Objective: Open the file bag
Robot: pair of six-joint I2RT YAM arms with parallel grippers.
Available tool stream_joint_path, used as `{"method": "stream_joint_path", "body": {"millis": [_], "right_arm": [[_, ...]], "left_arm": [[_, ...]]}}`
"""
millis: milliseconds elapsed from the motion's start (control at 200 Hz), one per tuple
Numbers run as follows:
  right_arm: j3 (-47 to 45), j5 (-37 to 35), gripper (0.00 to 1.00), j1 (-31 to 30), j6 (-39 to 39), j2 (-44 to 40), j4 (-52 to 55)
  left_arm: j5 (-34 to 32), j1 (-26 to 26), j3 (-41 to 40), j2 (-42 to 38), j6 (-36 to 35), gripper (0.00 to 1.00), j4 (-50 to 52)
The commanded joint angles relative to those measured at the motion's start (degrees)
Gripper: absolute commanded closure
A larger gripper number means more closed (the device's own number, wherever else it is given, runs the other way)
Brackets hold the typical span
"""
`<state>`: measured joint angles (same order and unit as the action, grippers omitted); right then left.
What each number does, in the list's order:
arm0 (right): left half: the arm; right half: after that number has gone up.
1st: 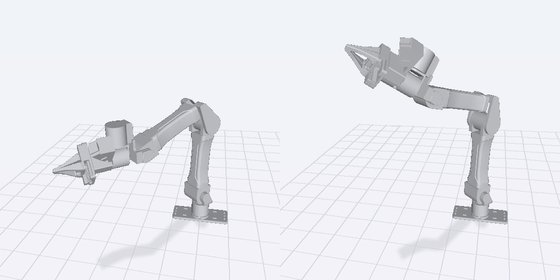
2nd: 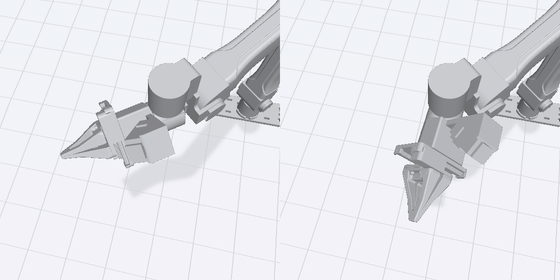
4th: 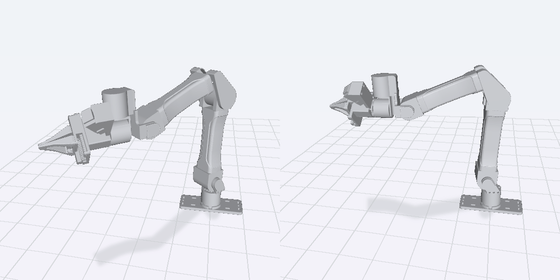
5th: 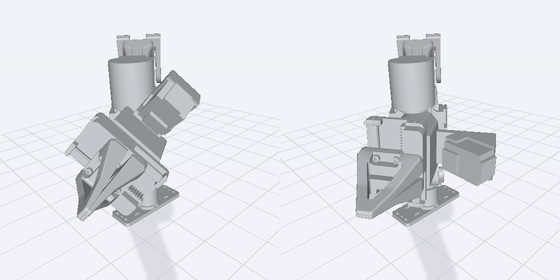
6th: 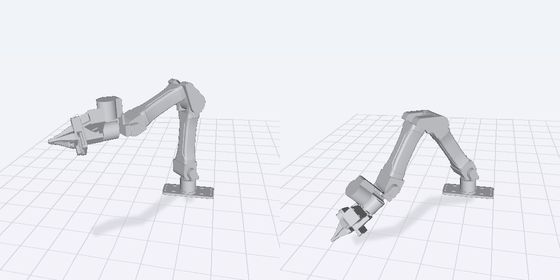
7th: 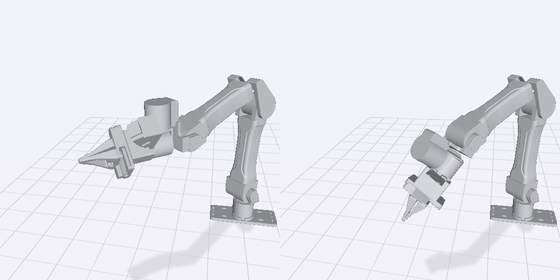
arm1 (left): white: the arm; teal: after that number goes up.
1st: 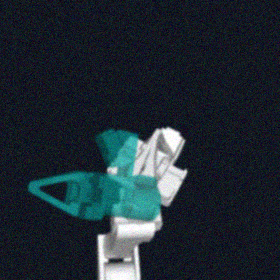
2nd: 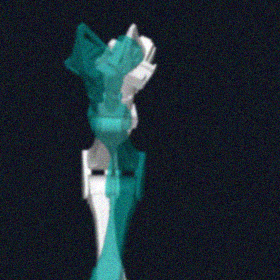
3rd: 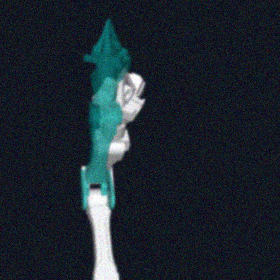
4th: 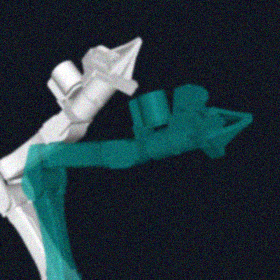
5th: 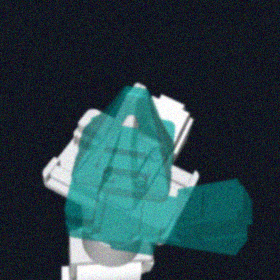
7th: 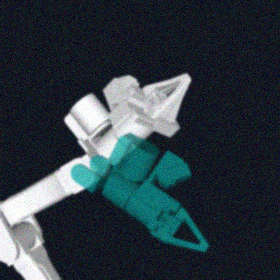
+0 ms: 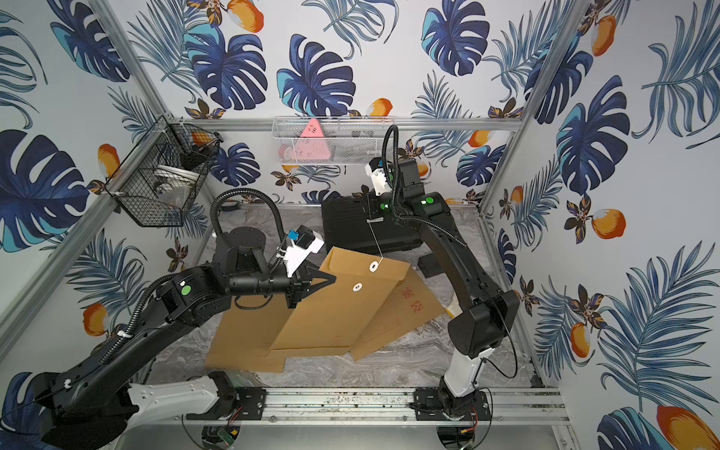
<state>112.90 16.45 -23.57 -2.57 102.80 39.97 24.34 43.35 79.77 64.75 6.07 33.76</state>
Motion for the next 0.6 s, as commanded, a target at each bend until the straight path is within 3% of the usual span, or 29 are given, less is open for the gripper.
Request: {"method": "stream_joint_path", "body": {"millis": [0, 290, 595], "right_arm": [[1.00, 0.92, 0.60, 0.27, -0.87, 0.91, 2.36], [0.72, -2.71, 0.01, 6.82, -8.91, 0.34, 4.11], [-11.68, -1.60, 0.00, 17.25, -16.57, -7.87, -1.45]], "left_arm": [[-0.17, -0.02, -0.98, -0.83, 1.50, 1.00, -4.25], [-3.88, -0.02, -4.34, -3.28, 3.75, 1.00, -7.16], [-10.85, -0.43, -4.33, -5.07, 5.58, 1.00, -10.62]]}}
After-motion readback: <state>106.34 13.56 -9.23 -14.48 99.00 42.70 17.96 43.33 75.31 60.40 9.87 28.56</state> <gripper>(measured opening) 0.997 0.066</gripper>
